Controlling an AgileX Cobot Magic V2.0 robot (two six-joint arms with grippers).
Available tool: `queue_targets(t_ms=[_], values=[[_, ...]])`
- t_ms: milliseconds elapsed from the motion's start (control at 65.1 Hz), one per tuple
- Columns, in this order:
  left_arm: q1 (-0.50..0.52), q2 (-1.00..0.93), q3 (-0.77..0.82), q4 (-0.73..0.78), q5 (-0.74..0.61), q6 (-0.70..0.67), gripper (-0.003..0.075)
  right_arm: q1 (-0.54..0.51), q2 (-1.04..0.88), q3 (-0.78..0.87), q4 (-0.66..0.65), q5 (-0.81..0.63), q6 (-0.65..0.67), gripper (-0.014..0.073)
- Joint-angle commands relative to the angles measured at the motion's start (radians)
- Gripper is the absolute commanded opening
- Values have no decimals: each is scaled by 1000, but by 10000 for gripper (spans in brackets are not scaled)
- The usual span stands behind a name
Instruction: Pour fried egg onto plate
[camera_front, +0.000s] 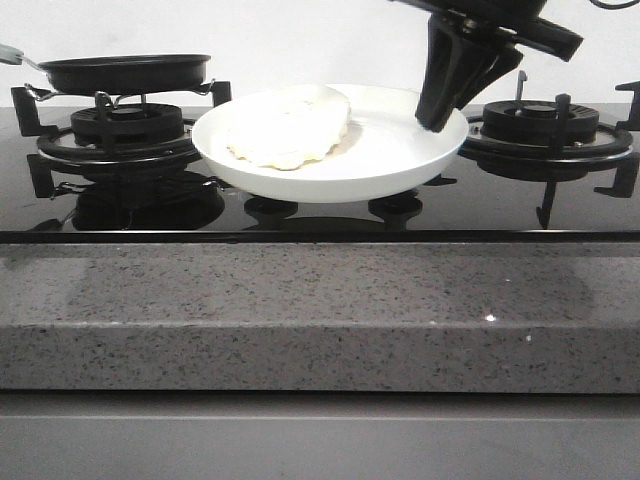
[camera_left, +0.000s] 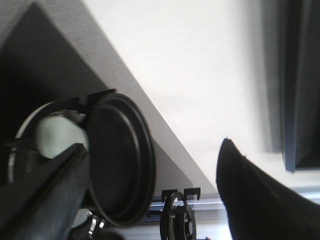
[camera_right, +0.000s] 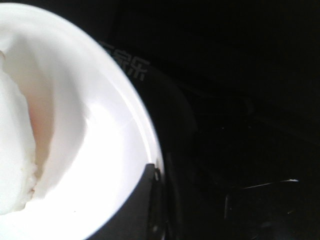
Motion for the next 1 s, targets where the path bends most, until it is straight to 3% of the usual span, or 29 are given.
queue_targets(t_ms=[0,154,384,445,553,676,768,983], values=[[-33,-115,-34,-25,10,25,522,-2,-47,-21,17,-33,-7,-69],[-116,-229,-34,131,-49,41,522,-2,-47,-21,17,-33,-7,-69],[-341,-382,-34,463,-121,37,517,-2,-47,-21,17,-33,-7,-69],[-426,-415,-34,620,-138,-28,491,-2,-47,-21,17,-33,-7,-69],[-563,-460,-34,1046,-159,-278,440,-2,-47,-21,17,-33,-7,-69],[-677,-491,-34,1331,-125,-484,430,-2,-47,-21,17,-33,-7,-69],[-728,-504,-34,1410,-99,-534,430,-2,-47,-21,17,-33,-7,-69],[-750,-504,-34,1390,-52,-536,430,-2,-47,-21,17,-33,-7,-69]])
